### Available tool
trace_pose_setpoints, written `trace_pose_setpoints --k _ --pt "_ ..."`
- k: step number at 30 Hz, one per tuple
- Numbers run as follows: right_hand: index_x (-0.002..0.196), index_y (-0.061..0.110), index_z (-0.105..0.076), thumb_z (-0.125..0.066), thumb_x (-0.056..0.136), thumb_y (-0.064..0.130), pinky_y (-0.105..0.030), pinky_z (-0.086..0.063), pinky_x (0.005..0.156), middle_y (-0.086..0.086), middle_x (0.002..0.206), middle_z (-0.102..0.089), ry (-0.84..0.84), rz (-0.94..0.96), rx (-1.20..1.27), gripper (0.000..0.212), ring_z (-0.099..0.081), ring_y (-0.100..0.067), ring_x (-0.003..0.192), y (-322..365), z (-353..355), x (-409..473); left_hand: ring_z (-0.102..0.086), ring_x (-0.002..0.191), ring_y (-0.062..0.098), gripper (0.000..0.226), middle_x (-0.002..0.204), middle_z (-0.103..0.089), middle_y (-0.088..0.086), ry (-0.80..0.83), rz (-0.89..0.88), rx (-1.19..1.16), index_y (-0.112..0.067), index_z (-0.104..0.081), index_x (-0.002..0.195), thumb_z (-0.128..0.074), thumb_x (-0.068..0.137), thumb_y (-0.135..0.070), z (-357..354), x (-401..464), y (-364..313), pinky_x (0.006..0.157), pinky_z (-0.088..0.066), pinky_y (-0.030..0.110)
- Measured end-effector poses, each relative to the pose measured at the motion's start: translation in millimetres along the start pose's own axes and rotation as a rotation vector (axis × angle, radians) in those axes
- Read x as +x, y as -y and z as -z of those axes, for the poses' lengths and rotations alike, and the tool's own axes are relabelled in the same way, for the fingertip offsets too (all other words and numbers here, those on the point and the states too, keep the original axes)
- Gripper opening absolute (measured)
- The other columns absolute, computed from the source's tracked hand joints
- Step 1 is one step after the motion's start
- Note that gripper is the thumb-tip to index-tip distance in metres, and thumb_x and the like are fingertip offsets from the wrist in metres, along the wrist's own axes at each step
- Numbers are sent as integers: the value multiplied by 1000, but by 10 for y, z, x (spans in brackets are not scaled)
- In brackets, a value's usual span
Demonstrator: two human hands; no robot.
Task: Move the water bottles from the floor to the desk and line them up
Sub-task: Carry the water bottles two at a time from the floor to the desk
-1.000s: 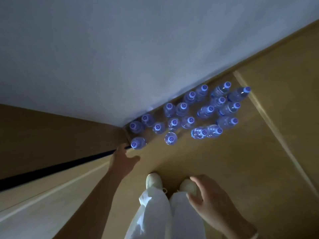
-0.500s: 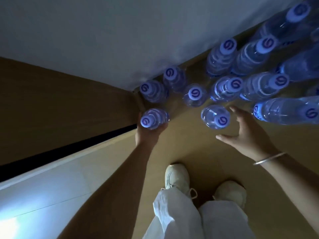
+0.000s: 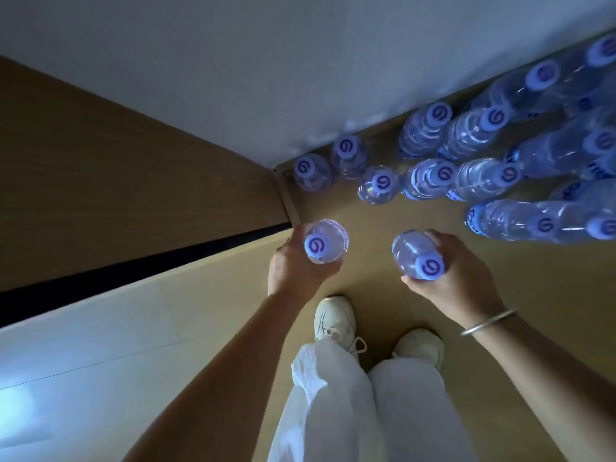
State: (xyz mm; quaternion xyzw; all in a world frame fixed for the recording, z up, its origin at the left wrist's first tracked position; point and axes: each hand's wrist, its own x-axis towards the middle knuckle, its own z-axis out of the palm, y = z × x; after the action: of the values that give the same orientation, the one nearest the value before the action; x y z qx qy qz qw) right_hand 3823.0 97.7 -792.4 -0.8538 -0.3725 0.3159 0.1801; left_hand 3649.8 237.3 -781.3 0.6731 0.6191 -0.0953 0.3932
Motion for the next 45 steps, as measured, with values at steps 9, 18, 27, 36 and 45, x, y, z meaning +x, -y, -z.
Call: trace_pose_setpoints --k 9,18,27,36,45 --pt "99 13 -62 -83 47 19 -32 -52 55 -3 82 -61 -12 226 -68 56 -62 -27 68 1065 1546 -1173 -63 86 7 65 89 -64 -21 24 -193 -2 -37 -56 117 -82 58 -47 1219 -1550 -692 73 -45 13" --pt "105 10 -61 -82 44 31 -26 -51 51 -3 81 -65 -19 490 -151 68 -64 -25 62 2666 2854 -2476 -66 82 13 78 92 -69 -18 -177 -282 36 -39 -56 118 -55 47 -72 2925 -3563 -996 70 -48 21" --pt "123 16 -58 -87 54 39 -17 -41 69 1 103 -69 184 824 -196 78 -67 -20 92 4236 3065 -3561 -63 76 7 70 77 -64 -23 -525 10 -147 -44 -55 103 -54 39 -73 3999 -5398 -144 68 -47 19" --pt "99 27 -52 -48 51 68 -26 -38 62 5 87 -64 379 1119 -396 64 -61 -19 85 5864 1965 -4675 -59 73 16 38 70 -61 -13 -811 463 -235 -42 -46 76 -66 49 -60 4752 -6604 1530 64 -40 22" --pt "96 29 -55 -70 60 55 -28 -46 70 10 87 -61 554 1331 -400 47 -59 -18 83 7081 751 -5941 -59 74 14 40 70 -58 -14 -942 707 -318 -46 -47 87 -65 53 -60 5002 -7497 3050 64 -39 22"
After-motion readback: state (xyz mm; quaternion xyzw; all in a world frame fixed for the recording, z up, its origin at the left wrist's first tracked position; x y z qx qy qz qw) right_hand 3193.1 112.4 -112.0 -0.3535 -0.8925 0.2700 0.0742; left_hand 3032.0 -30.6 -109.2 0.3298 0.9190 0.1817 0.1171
